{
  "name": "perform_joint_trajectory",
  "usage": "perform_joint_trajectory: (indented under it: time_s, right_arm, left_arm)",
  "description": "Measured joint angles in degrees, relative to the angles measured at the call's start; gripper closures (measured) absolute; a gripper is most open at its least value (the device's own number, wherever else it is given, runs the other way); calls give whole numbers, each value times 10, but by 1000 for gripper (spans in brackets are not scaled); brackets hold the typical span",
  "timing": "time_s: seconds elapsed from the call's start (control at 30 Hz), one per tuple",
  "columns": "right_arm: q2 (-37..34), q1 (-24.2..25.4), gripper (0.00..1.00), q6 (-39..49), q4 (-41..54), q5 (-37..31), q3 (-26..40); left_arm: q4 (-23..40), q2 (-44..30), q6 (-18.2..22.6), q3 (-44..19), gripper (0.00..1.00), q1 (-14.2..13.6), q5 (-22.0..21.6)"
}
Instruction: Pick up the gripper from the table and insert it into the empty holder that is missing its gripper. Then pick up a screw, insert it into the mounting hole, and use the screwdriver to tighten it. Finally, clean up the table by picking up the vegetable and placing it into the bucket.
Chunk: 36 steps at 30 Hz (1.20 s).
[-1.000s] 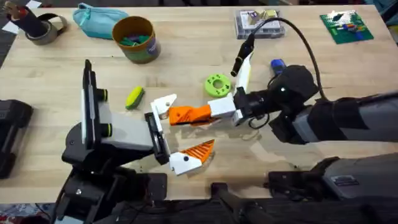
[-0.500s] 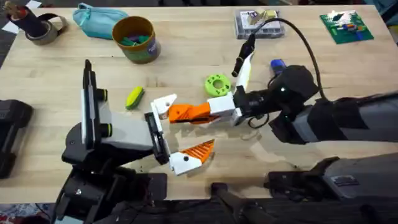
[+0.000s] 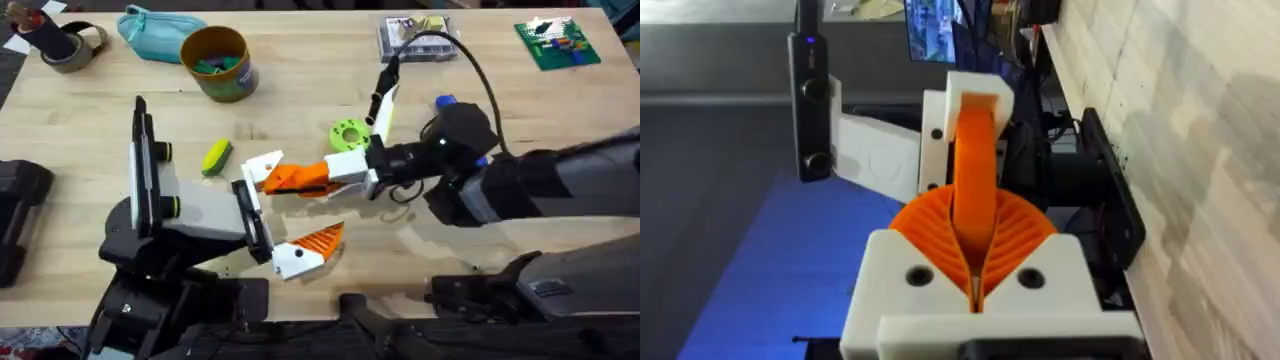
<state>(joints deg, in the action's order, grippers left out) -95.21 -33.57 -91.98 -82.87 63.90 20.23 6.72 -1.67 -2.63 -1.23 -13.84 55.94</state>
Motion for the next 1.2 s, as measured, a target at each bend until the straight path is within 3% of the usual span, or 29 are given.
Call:
perform_joint_trajectory:
  time_s: [0.4,0.87,1.2]
  right_arm:
    - [-50,-1,979,-17,1,16,56]
    - [-54,9,979,-23,5,30,63]
    - [-77,17,978,-23,22,82,105]
  left_arm:
    - [0,0,-5,0,14,3,-10]
    - [0,0,-5,0,14,3,-6]
    - [-1,0,-4,0,14,3,-12]
